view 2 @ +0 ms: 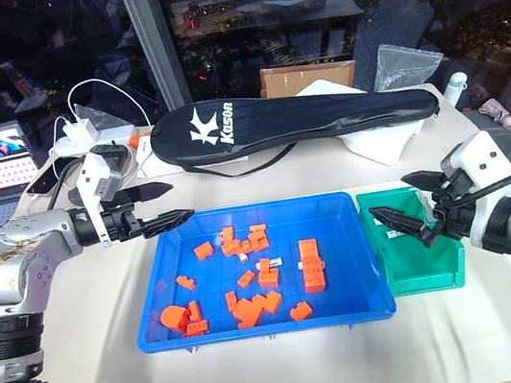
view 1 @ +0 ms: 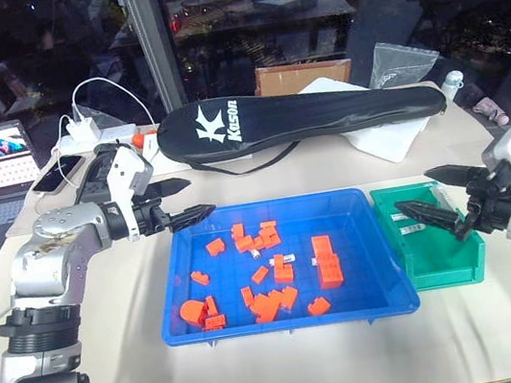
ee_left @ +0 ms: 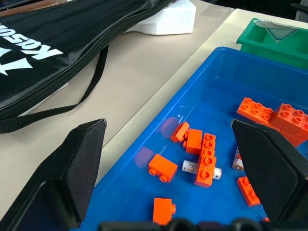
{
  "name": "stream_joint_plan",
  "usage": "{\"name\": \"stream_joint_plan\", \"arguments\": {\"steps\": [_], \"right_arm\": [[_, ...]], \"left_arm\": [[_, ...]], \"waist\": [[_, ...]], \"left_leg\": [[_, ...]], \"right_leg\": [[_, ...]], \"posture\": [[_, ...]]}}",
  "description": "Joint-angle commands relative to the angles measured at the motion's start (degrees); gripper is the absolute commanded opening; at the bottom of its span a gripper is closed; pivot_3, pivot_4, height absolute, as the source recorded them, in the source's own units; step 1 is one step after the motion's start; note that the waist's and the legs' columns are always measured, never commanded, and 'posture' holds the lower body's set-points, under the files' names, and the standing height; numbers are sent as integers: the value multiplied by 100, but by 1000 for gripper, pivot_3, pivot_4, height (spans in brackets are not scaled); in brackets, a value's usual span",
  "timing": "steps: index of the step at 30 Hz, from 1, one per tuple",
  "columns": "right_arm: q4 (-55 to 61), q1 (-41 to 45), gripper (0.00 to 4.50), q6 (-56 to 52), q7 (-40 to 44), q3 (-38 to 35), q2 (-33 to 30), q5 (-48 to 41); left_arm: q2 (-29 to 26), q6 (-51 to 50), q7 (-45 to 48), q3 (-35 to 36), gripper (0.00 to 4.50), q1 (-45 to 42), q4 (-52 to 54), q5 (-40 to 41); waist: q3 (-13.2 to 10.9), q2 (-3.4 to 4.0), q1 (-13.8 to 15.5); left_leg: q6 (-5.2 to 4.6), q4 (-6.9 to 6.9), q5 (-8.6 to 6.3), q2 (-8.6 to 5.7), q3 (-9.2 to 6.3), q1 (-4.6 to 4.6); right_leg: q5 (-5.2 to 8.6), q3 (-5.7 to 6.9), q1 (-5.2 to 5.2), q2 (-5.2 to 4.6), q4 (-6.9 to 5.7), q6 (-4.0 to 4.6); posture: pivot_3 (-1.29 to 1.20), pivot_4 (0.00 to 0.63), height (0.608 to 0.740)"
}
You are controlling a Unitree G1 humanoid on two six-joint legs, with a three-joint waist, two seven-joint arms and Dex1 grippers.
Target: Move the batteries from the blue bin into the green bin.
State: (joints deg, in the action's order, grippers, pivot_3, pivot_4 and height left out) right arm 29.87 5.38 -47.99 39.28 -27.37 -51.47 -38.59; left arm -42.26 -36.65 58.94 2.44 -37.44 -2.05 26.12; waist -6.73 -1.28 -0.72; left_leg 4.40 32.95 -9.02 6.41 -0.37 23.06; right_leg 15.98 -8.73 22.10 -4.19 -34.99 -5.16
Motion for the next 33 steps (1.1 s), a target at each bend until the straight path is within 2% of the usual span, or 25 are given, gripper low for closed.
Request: {"name": "stream_joint_plan", "arguments": {"steps": [1,5,8,13,17,25,28,33], "right_arm": [[157,139,4469,69,222,60,-318,-37],[270,748,4469,45,1044,1169,-1289,104],[94,1508,4469,395,1681,2372,-1715,646],[-235,2529,4469,598,2176,3560,-1392,1147],[-518,3002,4469,791,2295,4475,-764,1728],[-1043,2829,4469,1125,2453,5108,-295,2396],[-1130,2775,4469,1023,2422,5098,-95,2465],[-1245,2704,4469,1220,2550,5208,-106,2790]], "left_arm": [[-157,-36,260,39,4500,-64,160,131],[-519,-183,1225,-209,4500,-41,642,498],[-760,149,1693,-499,4500,-15,818,288],[-839,248,1955,-565,4500,-4,986,352],[-821,355,1983,-535,4500,160,1268,373],[-791,284,1823,-389,4500,352,1491,457],[-782,246,1739,-330,4500,398,1549,505],[-800,253,1709,-324,4500,422,1567,533]], "waist": [[0,0,1],[1,12,-43],[3,13,-46],[2,12,-30],[3,12,-18],[4,13,28],[4,12,5],[5,12,11]], "left_leg": [[0,0,0,0,0,0],[0,-3,0,-1,0,0],[-1,-11,-1,0,0,-13],[0,-6,-1,0,0,-3],[0,-4,-1,0,0,3],[-1,3,-1,0,0,11],[-1,2,-1,0,0,9],[-1,2,-1,0,0,9]], "right_leg": [[0,0,0,0,0,0],[1,-2,8,0,-1,0],[14,0,2,0,1,-4],[16,0,11,-1,0,-4],[16,0,14,-1,0,-4],[15,1,13,2,-2,-2],[15,1,13,4,-4,-2],[15,0,12,4,-4,-2]], "posture": [[0,150,737],[0,150,737],[0,150,737],[0,150,737],[0,150,737],[0,150,737],[0,150,737],[0,150,737]]}}
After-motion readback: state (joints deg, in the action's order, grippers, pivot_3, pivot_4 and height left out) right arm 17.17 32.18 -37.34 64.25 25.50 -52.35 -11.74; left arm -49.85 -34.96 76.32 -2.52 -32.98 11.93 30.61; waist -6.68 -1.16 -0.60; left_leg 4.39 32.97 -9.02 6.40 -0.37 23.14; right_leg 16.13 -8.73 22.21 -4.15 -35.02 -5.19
